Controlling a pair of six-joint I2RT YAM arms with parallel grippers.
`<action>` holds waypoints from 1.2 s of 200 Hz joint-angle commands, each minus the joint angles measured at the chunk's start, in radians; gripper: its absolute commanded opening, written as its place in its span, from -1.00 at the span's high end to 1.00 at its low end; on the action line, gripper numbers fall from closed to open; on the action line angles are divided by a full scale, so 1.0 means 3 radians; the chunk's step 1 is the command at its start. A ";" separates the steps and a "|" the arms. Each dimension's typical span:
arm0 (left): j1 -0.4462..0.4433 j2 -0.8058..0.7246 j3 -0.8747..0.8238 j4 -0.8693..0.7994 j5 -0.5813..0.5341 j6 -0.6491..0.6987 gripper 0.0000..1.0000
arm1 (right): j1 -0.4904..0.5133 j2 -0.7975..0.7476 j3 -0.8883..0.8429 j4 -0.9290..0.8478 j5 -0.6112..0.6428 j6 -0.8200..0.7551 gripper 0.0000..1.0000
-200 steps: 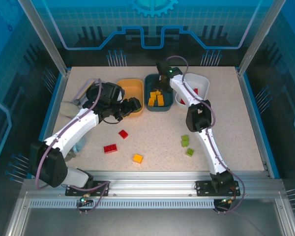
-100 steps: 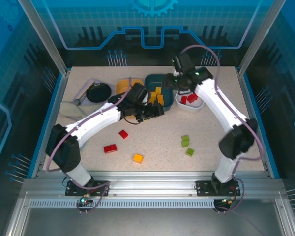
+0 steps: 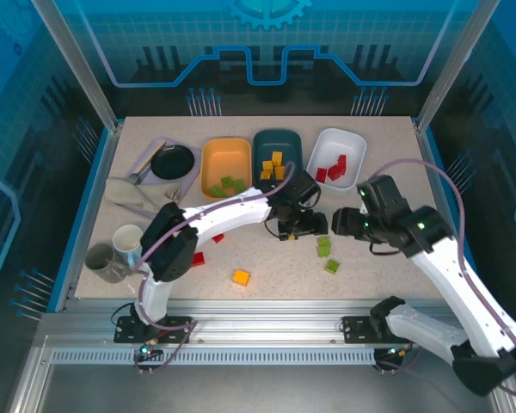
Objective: Sort the legos into containers by color
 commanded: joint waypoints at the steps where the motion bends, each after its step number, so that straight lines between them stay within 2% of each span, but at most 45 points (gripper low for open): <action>1: -0.0083 0.0277 0.0355 -0.0345 -0.0059 -0.0170 -0.60 | 0.0052 -0.0200 -0.0170 -0.0326 -0.0314 0.0067 -0.37; 46: -0.0162 0.0713 0.0881 -0.0570 -0.0190 -0.0250 -0.60 | 0.0052 -0.0602 -0.0308 -0.0383 -0.0477 0.0152 -0.50; 141: -0.0233 0.1390 0.1670 -0.0911 -0.0352 -0.0290 -0.56 | 0.0052 -0.0820 -0.0372 -0.0423 -0.0455 0.0276 -0.50; 195: -0.0280 0.1616 0.1934 -0.1252 -0.0597 -0.0317 -0.30 | 0.0052 -0.0843 -0.0401 -0.0373 -0.0469 0.0274 -0.50; 240: -0.0280 0.1715 0.2023 -0.1330 -0.0735 -0.0306 -0.07 | 0.0053 -0.0899 -0.0412 -0.0398 -0.0464 0.0281 -0.50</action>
